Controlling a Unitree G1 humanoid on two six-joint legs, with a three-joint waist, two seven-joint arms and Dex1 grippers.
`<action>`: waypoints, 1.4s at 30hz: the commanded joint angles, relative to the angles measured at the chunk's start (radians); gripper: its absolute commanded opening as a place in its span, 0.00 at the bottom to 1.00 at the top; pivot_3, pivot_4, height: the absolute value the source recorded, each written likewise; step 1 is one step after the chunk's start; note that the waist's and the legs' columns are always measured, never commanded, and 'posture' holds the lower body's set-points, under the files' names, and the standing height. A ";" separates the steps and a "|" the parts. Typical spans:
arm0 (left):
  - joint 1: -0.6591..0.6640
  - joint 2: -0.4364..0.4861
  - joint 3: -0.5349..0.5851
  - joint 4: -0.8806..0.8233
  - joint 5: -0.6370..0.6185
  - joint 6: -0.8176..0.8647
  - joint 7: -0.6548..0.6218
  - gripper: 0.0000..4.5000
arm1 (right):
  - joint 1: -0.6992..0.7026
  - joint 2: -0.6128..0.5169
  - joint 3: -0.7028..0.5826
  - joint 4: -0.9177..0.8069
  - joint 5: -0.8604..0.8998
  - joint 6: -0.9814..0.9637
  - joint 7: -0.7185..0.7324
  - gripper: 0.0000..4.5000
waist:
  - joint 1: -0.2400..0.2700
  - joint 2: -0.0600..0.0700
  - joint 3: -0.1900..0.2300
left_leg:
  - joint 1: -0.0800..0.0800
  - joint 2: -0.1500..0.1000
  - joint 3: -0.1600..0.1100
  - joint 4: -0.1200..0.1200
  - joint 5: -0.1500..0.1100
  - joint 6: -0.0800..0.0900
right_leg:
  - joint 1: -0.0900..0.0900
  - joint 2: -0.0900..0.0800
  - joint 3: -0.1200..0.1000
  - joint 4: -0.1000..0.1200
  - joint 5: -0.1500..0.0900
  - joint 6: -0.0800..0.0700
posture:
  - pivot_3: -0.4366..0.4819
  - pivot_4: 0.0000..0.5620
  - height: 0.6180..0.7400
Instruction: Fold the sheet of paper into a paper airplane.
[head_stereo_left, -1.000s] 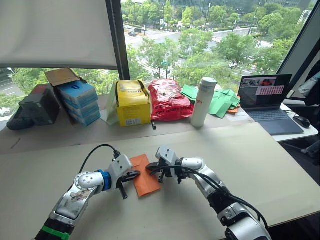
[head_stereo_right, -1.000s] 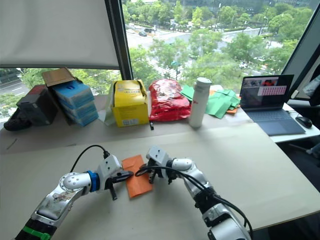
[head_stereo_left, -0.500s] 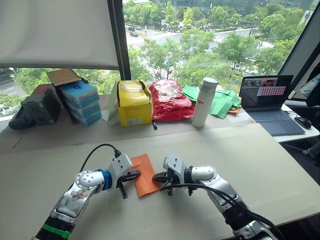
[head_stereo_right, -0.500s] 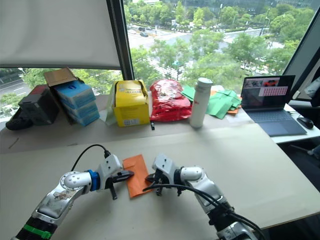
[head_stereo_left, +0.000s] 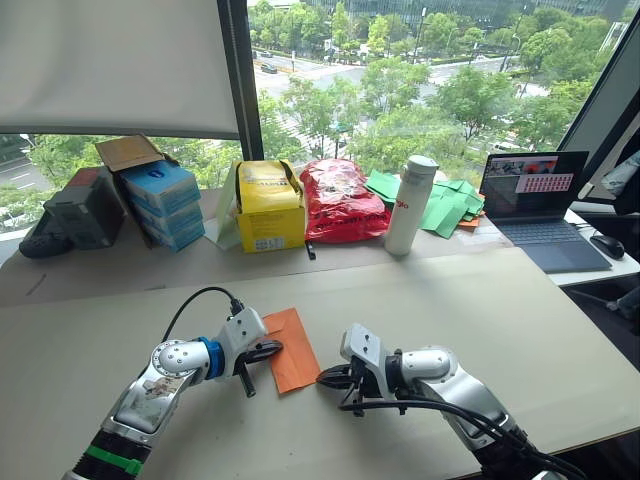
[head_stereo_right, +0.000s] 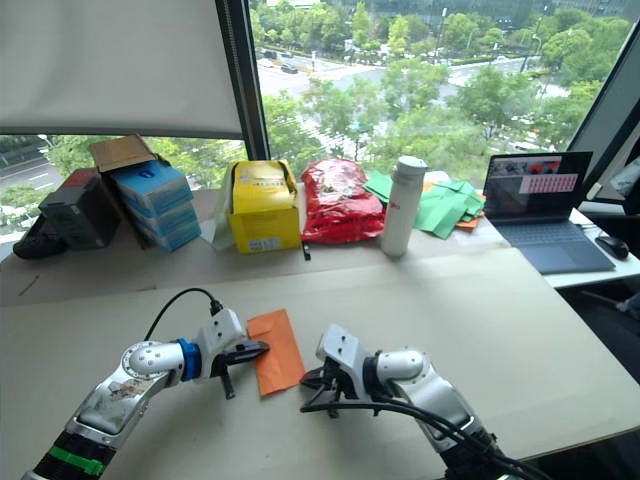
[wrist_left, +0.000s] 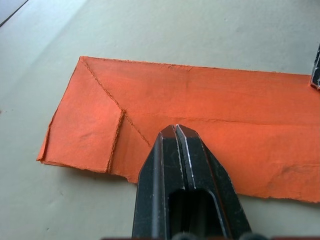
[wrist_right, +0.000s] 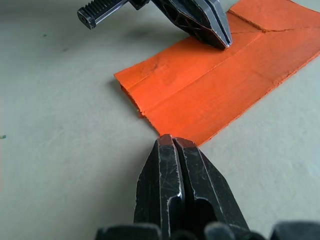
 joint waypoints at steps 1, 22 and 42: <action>0.013 0.008 -0.021 0.035 0.024 0.012 -0.006 0.00 | -0.002 0.022 -0.005 0.014 0.017 0.018 -0.031 0.01 | 0.000 0.000 0.000 | 0.000 0.000 0.000 0.000 0.000 0.000 | 0.000 0.000 0.000 0.000 0.000 0.000 | 0.48 0.27 1.00; 0.083 0.032 0.132 -0.126 -0.164 0.139 -0.030 0.00 | -0.016 0.014 -0.206 -0.156 0.259 0.121 -0.111 0.01 | 0.012 0.000 0.002 | -0.019 -0.001 -0.001 0.001 0.003 -0.006 | -0.017 -0.001 -0.002 -0.001 0.000 0.000 | 0.48 0.27 1.00; -0.156 -0.085 -0.005 0.018 -0.122 0.080 -0.047 0.00 | -0.228 0.108 -0.163 -0.055 0.248 0.121 -0.232 0.01 | -0.001 -0.001 0.002 | -0.019 -0.002 0.001 0.004 0.005 -0.008 | -0.021 0.000 0.000 0.008 0.001 0.000 | 0.48 0.27 1.00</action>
